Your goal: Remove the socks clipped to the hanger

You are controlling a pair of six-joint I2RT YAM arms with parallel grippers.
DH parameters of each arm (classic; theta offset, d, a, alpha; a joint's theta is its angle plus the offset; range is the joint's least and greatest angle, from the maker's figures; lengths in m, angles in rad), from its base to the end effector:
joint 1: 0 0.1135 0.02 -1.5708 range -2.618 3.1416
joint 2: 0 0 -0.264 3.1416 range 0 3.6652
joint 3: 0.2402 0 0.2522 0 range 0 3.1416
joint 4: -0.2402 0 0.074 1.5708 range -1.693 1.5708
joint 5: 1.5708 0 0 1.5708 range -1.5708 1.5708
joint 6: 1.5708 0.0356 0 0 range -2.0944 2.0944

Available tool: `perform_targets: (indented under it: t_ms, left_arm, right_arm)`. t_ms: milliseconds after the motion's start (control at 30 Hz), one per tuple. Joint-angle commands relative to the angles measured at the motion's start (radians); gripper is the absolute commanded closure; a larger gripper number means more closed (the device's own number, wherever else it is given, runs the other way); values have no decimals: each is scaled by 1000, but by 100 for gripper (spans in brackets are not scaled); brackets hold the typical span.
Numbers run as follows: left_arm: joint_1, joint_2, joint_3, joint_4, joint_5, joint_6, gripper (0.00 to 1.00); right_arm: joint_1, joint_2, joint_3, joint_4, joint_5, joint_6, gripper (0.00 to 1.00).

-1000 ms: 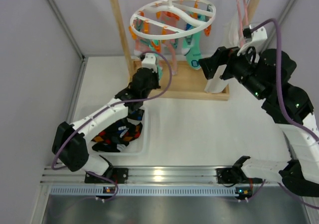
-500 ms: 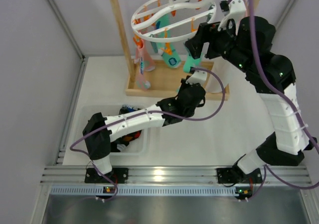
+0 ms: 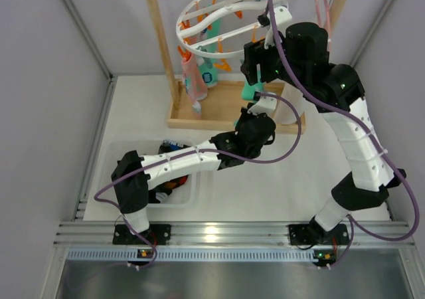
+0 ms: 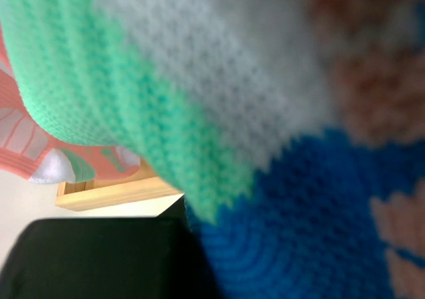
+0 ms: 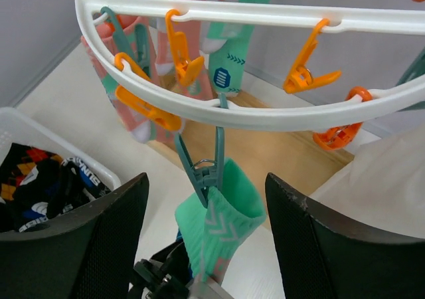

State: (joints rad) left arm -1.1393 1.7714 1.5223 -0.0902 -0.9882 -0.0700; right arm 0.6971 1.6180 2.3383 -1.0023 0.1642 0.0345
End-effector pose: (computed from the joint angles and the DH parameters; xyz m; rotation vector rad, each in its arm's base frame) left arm 0.1997 -0.3628 0.3388 0.2979 1.7300 0.0672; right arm 0.2198 0.1765 0.5535 -0.4964 1.7967 0.3571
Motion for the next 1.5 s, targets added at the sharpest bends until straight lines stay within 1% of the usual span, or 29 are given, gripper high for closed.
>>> perform_targets:
  t_ms: [0,200,300,467,500,567,600,633,667,767,833,867,900,933,1000,1033,1067,1100,1167,1233,1267,1300,1333,1367,1433,1467]
  left_arm:
    - [-11,-26,18,0,-17,21,100]
    - [-16,-33,12,0,-15,15,100]
    - [-19,-30,10,0,-18,18,100]
    - [-19,-35,4,0,-20,15,100]
    - [-20,-35,6,0,-20,15,100]
    - [-19,-33,4,0,-21,16,100]
    - [-19,-30,4,0,-23,19,100]
    - [-19,-30,1,0,-27,18,100]
    - [-19,-32,-1,0,-27,18,100]
    - [-14,-49,-24,-16,-17,-14,100]
    - [1,-84,-65,-43,14,-71,100]
    - [7,-99,-85,-52,29,-95,100]
    - [18,-121,-106,-72,45,-144,100]
    - [33,-166,-147,-80,78,-163,100]
    - [39,-231,-194,-103,105,-209,100]
    - [42,-263,-226,-115,118,-229,100]
    - [46,-339,-240,-137,143,-253,100]
    - [47,-375,-250,-158,146,-308,100]
    - [52,-481,-272,-244,142,-356,100]
    - [53,-542,-280,-320,105,-428,100]
    - [53,-565,-281,-394,89,-448,100]
    - [53,-613,-283,-437,48,-482,100]
    - [53,-631,-283,-480,27,-505,100]
    - [53,-650,-281,-568,5,-527,100]
    - [59,-696,-280,-644,-45,-589,100]
    - [65,-710,-280,-730,-59,-612,100]
  right_arm:
    - [-5,29,18,25,-37,-64,33]
    - [-5,74,12,79,15,-97,36]
    - [-1,86,9,125,52,-100,41]
    - [7,94,-14,162,57,-107,49]
    - [8,91,-28,169,57,-110,51]
    - [10,88,-36,183,48,-111,61]
    - [10,89,-34,183,44,-110,74]
    - [12,83,-37,192,44,-111,81]
    - [10,79,-48,197,43,-110,85]
    - [10,46,-97,237,46,-105,84]
    - [4,31,-112,243,40,-93,83]
    - [-2,25,-125,246,26,-81,81]
    - [-8,23,-132,249,23,-76,77]
    - [-14,11,-143,252,23,-70,71]
    - [-27,-13,-177,267,29,-47,56]
    - [-31,-24,-191,274,25,-41,55]
    - [-34,-35,-220,278,20,-41,52]
    - [-44,-47,-233,293,17,-41,45]
    - [-51,-78,-267,300,8,2,36]
    - [-64,-108,-289,306,0,10,27]
    - [-67,-119,-315,307,-12,18,20]
    - [-70,-142,-329,317,-21,22,1]
    - [-71,-154,-345,320,-31,28,1]
    - [-73,-167,-382,324,-34,41,1]
    - [-77,-207,-422,344,-43,51,1]
    - [-77,-219,-460,353,-46,60,1]
